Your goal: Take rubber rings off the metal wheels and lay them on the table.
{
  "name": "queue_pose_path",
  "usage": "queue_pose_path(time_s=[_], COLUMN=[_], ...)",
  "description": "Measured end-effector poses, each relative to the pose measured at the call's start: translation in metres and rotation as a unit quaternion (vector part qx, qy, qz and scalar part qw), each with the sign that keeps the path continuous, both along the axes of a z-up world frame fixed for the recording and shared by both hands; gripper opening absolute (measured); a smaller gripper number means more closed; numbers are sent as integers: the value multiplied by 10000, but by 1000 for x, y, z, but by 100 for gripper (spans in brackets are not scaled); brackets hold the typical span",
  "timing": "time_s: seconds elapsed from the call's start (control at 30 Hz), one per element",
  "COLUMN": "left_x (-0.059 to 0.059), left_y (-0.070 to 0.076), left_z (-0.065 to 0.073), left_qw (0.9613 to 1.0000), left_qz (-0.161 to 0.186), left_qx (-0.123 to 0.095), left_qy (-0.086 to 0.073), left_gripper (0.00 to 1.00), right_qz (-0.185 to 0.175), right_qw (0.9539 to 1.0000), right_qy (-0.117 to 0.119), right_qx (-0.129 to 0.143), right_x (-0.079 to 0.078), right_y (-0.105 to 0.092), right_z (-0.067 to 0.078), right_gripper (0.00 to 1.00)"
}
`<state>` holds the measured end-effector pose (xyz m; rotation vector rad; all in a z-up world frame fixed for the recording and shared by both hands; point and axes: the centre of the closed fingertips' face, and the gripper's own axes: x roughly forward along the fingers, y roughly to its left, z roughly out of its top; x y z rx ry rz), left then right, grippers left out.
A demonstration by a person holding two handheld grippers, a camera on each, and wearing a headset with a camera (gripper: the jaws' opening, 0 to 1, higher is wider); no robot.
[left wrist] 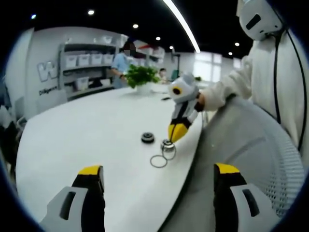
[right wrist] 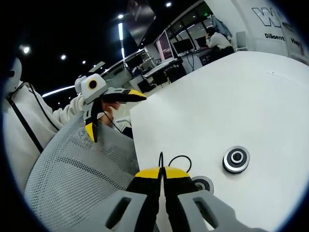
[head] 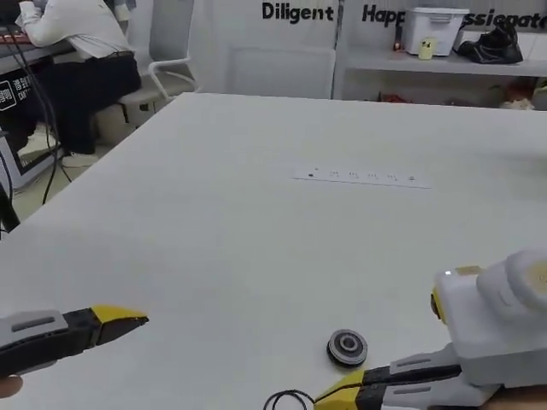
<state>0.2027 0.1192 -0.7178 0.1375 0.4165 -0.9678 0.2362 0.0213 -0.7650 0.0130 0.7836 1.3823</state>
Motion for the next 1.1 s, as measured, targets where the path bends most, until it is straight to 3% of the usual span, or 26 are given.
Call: queue_pose_path(time_s=[0.43,0.87,1.1], left_x=[0,0,1], left_y=[1,0,1], left_z=[0,0,0], left_qw=[10000,10000,10000], left_qz=[59,54,56], left_qx=[-20,-3,-7], left_qy=[-9,8,3], left_gripper=[95,95,95], right_qz=[33,1,10], right_qw=[9993,9958,9955], right_qy=[-258,-702,-720], right_qx=[-278,-585,-618], right_x=[2,13,14], right_y=[2,1,1], right_z=[-14,-25,-27], right_gripper=[0,0,0])
